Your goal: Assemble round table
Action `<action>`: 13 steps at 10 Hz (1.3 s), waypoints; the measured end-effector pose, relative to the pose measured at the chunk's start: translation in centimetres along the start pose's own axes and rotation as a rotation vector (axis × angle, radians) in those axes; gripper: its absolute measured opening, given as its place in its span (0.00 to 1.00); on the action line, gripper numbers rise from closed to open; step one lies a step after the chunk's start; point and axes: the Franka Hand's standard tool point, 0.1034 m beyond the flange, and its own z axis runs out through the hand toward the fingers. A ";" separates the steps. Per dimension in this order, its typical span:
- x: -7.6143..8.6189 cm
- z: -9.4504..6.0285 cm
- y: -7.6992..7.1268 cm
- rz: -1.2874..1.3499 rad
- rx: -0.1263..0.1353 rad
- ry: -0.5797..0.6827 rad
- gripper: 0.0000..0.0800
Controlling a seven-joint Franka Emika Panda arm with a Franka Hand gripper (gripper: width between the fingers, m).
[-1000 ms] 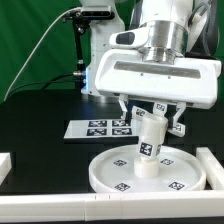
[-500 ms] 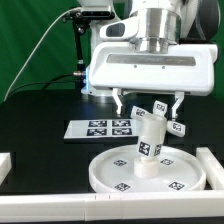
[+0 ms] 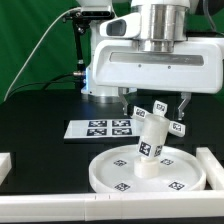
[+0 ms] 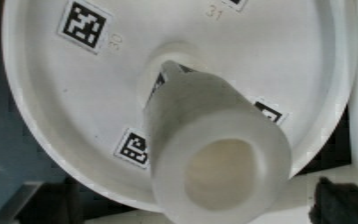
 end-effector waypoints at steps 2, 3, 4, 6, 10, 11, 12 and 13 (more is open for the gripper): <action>-0.1 0.3 0.4 0.022 0.008 0.006 0.81; -0.1 0.5 0.8 0.032 0.009 0.005 0.81; 0.2 0.5 0.9 0.034 0.010 0.014 0.81; 0.2 0.9 0.8 0.033 0.006 0.030 0.81; 0.3 0.7 -0.1 0.048 0.012 0.035 0.81; 0.2 0.8 -0.2 0.046 0.010 0.037 0.81; 0.0 1.3 -0.3 0.047 0.006 0.038 0.81; -0.2 1.7 -0.3 0.041 0.000 0.037 0.81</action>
Offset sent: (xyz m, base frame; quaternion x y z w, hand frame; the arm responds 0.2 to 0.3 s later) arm 0.0044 0.0037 -0.0044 0.0488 0.0054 0.0305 0.9983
